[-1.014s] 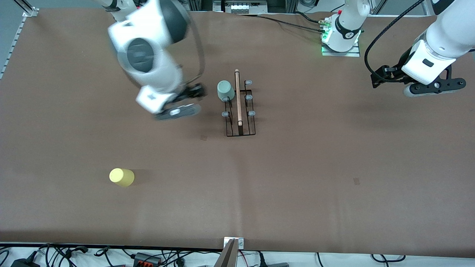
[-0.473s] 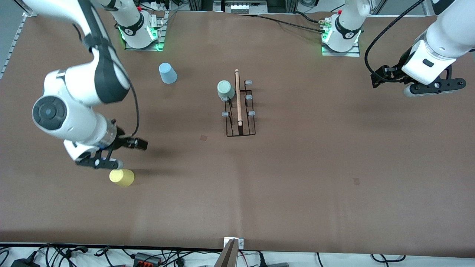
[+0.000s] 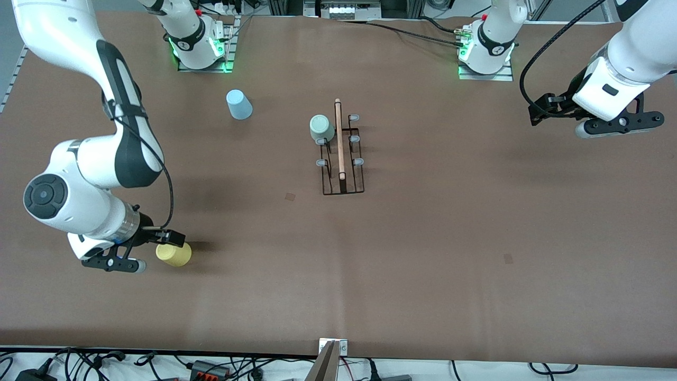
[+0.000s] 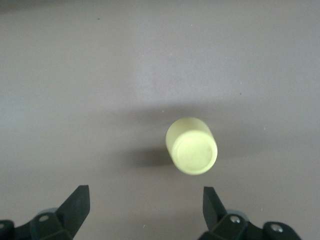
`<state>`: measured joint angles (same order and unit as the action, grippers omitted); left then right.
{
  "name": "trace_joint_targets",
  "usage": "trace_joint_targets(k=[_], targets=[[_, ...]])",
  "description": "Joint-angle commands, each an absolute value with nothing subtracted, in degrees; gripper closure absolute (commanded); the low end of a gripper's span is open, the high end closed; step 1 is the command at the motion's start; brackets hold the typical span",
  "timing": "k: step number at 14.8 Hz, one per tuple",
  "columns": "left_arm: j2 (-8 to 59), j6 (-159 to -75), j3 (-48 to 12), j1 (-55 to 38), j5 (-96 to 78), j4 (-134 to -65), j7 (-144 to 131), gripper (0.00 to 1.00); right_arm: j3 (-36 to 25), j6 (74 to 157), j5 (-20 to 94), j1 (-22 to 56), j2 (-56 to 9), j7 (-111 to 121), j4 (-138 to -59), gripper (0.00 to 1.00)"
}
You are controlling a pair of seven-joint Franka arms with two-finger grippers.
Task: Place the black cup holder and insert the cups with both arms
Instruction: 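Move the right gripper to the yellow cup, then grasp the yellow cup with the right gripper and lift it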
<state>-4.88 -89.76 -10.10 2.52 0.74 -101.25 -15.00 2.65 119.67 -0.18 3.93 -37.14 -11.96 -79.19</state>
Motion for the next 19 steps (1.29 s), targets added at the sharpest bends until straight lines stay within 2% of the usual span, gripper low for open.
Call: trace_joint_targets(k=[1, 5, 19], targets=[[-4.5, -88.9, -9.8, 2.5, -0.4, -100.0, -13.7, 0.00, 3.1, 122.7, -0.7, 2.6, -40.9, -7.0, -77.2, 0.00], [-4.5, -88.9, -9.8, 2.6, -0.4, -100.0, -13.7, 0.00, 3.1, 127.9, -0.8, 0.8, -44.0, 0.3, -75.9, 0.00], [-4.4, -88.9, -9.7, 2.9, -0.4, -100.1, -13.6, 0.00, 3.2, 126.7, -0.2, 0.6, -47.3, 4.6, -75.6, 0.00]])
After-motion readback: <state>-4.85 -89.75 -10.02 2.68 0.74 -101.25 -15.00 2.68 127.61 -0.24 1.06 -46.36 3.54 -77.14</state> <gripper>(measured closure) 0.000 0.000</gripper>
